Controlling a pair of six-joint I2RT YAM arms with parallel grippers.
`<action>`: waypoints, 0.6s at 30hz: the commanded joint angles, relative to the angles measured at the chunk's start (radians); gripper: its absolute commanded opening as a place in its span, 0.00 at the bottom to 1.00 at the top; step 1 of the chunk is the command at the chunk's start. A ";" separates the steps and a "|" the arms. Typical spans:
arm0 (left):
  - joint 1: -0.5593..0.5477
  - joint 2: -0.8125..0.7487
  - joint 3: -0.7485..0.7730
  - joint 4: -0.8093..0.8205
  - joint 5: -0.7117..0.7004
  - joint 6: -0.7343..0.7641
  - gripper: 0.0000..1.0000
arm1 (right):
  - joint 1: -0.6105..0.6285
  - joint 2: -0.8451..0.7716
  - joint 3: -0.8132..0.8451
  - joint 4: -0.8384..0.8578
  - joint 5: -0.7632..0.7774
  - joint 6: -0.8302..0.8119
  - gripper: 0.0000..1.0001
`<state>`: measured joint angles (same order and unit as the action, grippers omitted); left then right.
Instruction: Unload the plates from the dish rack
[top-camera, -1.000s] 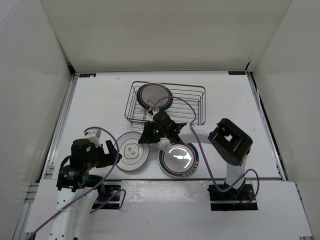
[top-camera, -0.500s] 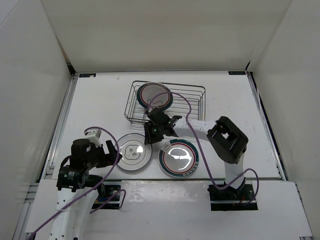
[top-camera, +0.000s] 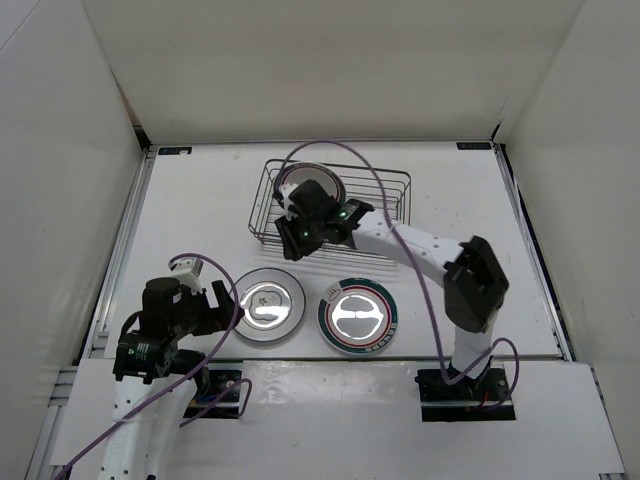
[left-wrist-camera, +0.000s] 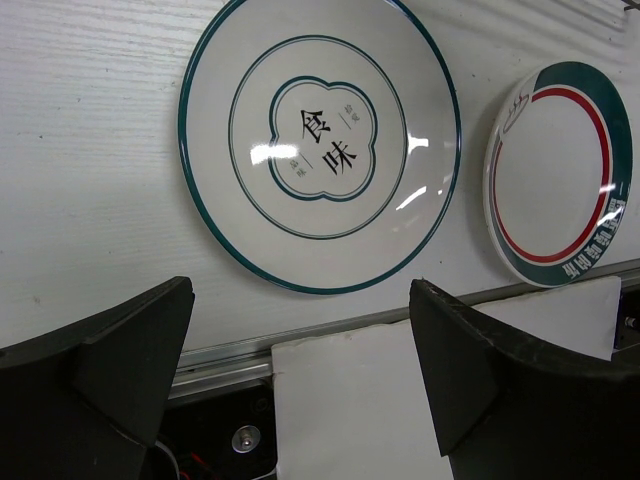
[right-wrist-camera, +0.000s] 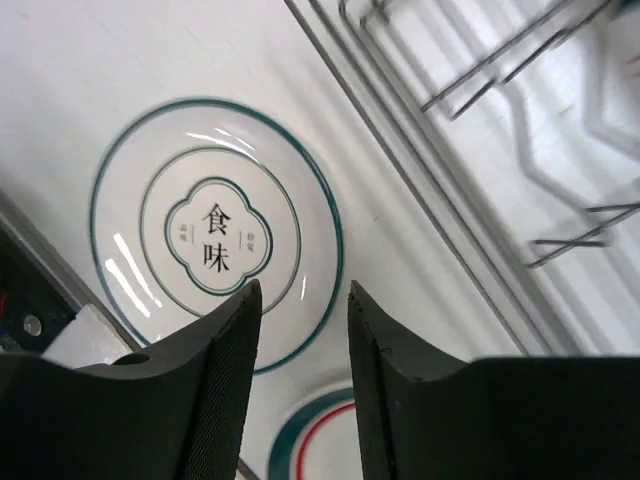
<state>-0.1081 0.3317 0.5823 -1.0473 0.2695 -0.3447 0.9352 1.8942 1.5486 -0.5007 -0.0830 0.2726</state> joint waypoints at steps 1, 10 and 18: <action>0.004 -0.002 0.011 0.007 0.010 0.006 1.00 | -0.027 -0.177 0.024 -0.005 0.060 -0.174 0.45; 0.004 0.001 0.008 0.009 0.011 0.006 1.00 | -0.180 -0.236 0.049 0.117 0.106 -0.354 0.62; 0.005 -0.008 0.005 0.012 0.014 0.006 1.00 | -0.302 0.044 0.426 0.060 -0.050 -0.475 0.60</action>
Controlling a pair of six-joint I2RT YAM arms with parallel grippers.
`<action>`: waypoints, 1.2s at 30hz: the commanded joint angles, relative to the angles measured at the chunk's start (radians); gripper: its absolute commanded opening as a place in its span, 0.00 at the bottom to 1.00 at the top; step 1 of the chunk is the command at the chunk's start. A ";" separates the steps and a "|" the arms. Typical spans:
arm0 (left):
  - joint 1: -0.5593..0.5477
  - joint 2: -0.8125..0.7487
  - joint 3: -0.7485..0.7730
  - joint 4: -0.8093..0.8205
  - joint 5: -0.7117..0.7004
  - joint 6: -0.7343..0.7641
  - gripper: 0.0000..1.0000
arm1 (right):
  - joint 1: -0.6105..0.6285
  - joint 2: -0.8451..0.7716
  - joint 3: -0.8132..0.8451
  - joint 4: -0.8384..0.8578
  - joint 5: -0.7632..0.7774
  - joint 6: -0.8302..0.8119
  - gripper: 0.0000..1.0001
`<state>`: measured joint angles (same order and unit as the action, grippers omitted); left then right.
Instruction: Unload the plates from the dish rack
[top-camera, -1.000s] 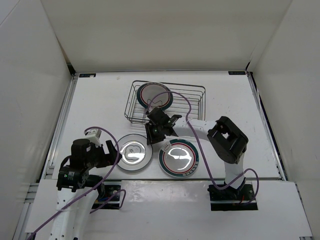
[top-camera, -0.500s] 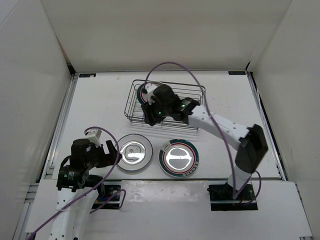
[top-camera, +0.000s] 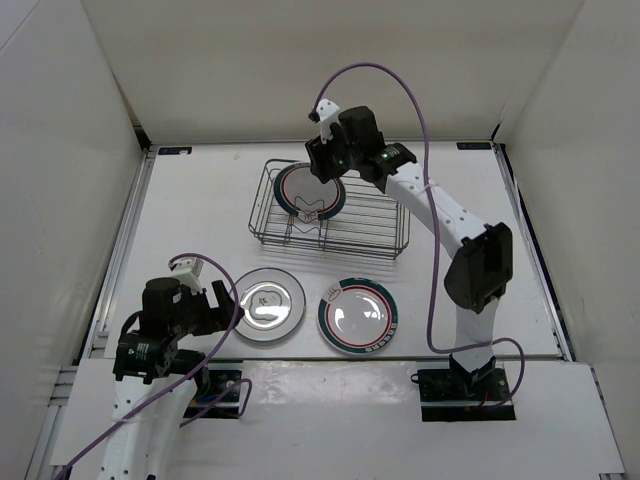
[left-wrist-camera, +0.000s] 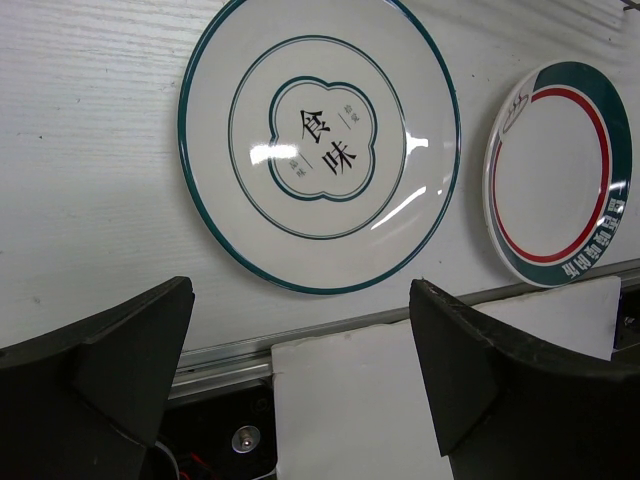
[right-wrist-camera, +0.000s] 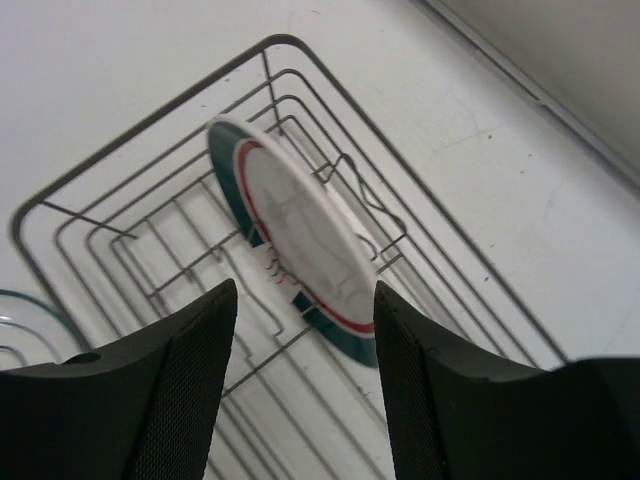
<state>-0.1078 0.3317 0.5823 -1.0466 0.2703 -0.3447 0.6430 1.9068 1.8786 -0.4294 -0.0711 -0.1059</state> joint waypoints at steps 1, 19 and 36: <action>0.002 -0.008 0.007 0.011 0.014 0.006 1.00 | -0.022 0.038 0.102 -0.002 -0.062 -0.133 0.60; 0.005 -0.002 0.002 0.014 0.012 0.006 1.00 | -0.052 0.218 0.030 0.181 -0.233 -0.314 0.45; 0.003 0.009 0.001 0.017 0.010 0.006 1.00 | -0.075 0.186 -0.042 0.192 -0.459 -0.342 0.00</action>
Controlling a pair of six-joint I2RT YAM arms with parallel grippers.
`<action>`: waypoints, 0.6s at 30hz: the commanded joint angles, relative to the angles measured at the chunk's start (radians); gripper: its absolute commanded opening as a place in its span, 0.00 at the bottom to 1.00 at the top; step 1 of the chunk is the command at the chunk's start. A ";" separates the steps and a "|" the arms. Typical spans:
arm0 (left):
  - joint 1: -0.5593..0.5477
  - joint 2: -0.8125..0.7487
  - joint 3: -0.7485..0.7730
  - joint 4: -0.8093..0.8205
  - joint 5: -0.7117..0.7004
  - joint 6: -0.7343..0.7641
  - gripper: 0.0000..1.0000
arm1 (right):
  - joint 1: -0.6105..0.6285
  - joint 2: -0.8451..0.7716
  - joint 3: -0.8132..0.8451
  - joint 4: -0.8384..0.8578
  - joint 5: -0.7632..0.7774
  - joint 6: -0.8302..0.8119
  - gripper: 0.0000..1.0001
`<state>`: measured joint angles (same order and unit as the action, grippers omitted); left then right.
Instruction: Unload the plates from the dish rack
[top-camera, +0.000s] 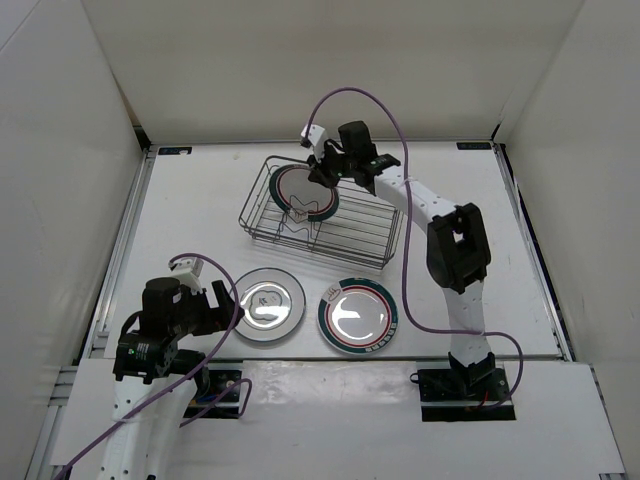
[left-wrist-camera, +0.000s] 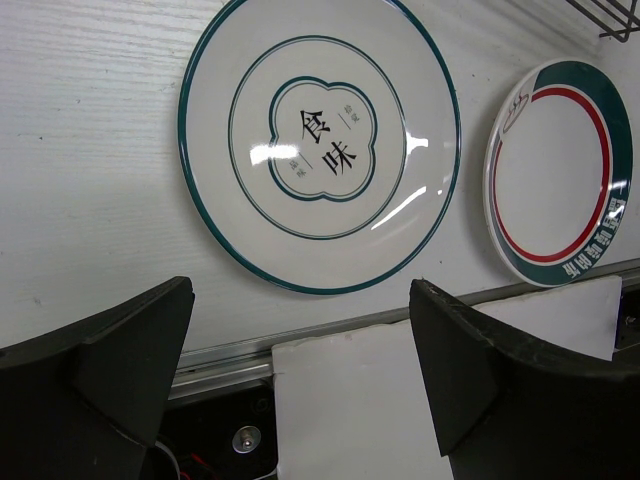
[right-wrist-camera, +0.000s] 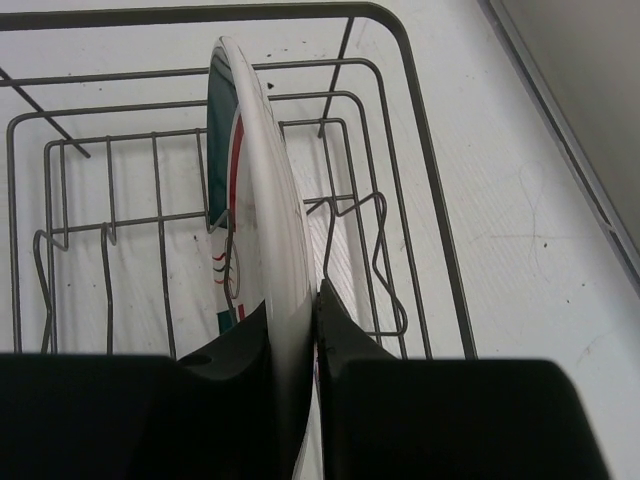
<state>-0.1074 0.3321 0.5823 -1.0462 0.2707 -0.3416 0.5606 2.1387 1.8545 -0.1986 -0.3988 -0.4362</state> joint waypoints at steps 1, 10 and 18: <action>0.003 0.010 -0.001 0.018 0.012 0.003 1.00 | 0.004 -0.048 -0.018 -0.060 -0.144 -0.022 0.00; 0.005 0.004 -0.001 0.018 0.007 0.000 1.00 | -0.013 -0.129 -0.097 -0.004 -0.146 -0.024 0.00; 0.005 -0.001 -0.002 0.017 0.007 0.003 1.00 | -0.018 -0.212 -0.101 0.185 -0.060 0.143 0.00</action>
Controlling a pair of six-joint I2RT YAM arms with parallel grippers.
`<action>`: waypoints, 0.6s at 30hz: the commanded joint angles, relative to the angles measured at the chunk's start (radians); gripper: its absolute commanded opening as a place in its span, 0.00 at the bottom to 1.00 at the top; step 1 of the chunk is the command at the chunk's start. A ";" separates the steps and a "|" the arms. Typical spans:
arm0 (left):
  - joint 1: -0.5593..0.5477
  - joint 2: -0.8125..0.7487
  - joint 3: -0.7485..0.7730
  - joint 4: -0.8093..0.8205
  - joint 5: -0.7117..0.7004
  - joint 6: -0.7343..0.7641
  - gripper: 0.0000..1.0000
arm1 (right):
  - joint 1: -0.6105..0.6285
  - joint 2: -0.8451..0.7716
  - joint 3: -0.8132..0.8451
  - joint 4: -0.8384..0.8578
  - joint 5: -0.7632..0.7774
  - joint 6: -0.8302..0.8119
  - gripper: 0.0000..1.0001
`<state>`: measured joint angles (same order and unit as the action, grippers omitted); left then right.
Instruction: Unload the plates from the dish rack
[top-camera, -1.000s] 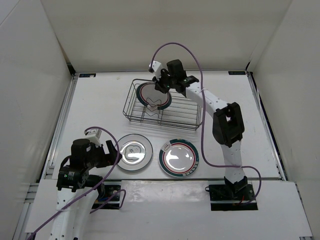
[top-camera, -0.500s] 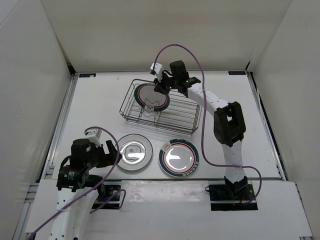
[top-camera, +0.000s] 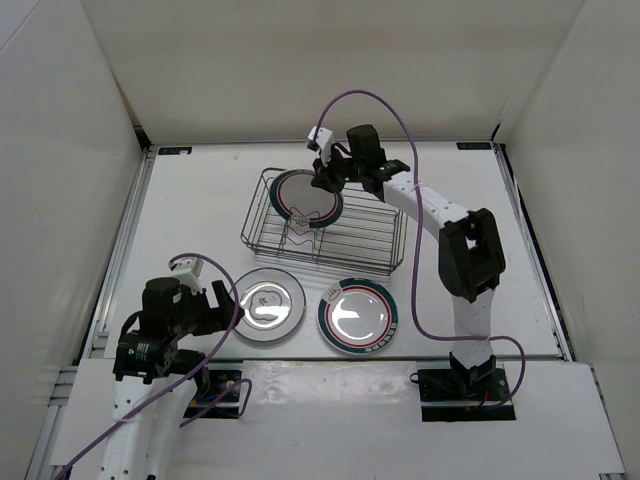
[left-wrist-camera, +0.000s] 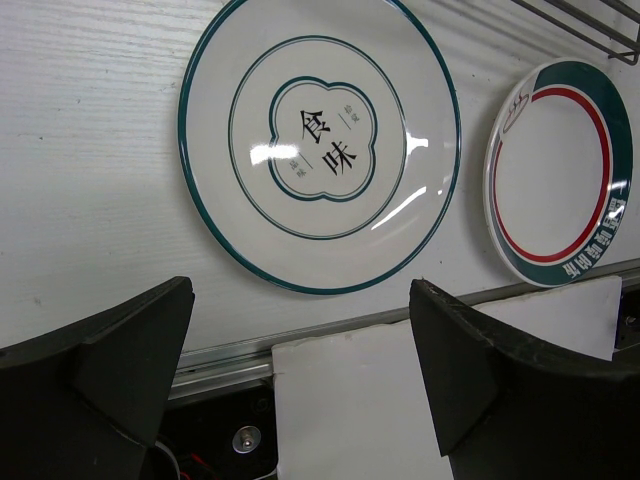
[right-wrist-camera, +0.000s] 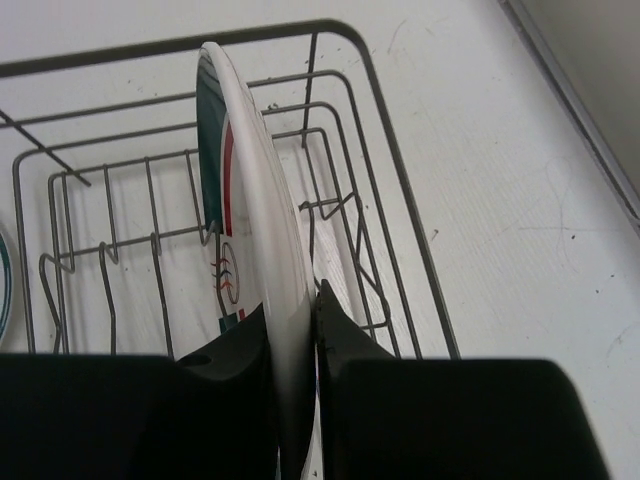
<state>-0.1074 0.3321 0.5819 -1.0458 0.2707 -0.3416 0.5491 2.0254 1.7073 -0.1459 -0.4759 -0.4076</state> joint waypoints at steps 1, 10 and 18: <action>0.005 -0.001 -0.002 0.013 0.009 0.001 1.00 | -0.006 -0.100 0.060 0.137 0.029 0.125 0.00; 0.002 -0.018 -0.002 0.015 0.010 0.001 1.00 | -0.011 -0.192 0.056 0.221 0.314 0.185 0.00; 0.005 -0.022 -0.004 0.017 0.016 0.001 1.00 | -0.012 -0.468 -0.116 0.227 0.457 0.333 0.00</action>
<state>-0.1074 0.3202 0.5819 -1.0458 0.2714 -0.3420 0.5392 1.6958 1.6184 0.0090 -0.0963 -0.2031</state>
